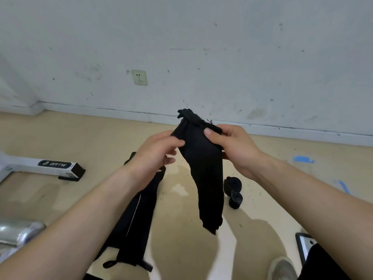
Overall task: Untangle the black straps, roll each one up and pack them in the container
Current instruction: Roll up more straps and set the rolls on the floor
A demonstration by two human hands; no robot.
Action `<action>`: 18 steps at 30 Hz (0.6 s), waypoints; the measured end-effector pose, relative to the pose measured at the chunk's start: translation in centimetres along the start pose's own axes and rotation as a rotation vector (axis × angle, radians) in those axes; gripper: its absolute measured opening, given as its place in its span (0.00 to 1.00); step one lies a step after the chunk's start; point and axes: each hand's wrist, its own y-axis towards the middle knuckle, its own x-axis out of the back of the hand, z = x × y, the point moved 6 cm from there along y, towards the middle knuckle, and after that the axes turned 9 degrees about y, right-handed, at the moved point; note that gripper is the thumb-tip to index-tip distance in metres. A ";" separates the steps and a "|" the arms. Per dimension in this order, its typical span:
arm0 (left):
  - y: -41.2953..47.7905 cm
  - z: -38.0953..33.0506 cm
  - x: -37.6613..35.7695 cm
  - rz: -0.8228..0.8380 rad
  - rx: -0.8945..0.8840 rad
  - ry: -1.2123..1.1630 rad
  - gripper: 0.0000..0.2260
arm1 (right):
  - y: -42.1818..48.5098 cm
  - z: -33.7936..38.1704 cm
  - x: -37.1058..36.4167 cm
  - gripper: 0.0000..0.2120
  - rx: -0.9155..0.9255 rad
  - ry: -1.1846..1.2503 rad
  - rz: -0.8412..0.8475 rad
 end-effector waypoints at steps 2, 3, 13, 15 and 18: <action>-0.1 -0.4 -1.2 0.006 -0.135 0.020 0.08 | 0.3 -0.2 -0.2 0.08 -0.015 0.047 -0.008; -0.2 -0.4 -1.7 -0.002 -0.153 -0.013 0.10 | 0.3 -0.3 -0.3 0.09 -0.013 0.064 -0.014; 0.0 -0.7 -4.3 -0.108 0.000 -0.173 0.15 | -0.4 1.0 -0.7 0.11 0.182 -0.318 -0.211; -0.2 -0.8 -4.8 -0.112 0.001 -0.208 0.14 | -0.9 1.4 -1.1 0.12 0.227 -0.394 -0.248; -0.5 -1.1 -5.3 -0.107 -0.027 -0.208 0.14 | -1.3 1.6 -1.5 0.13 0.277 -0.455 -0.278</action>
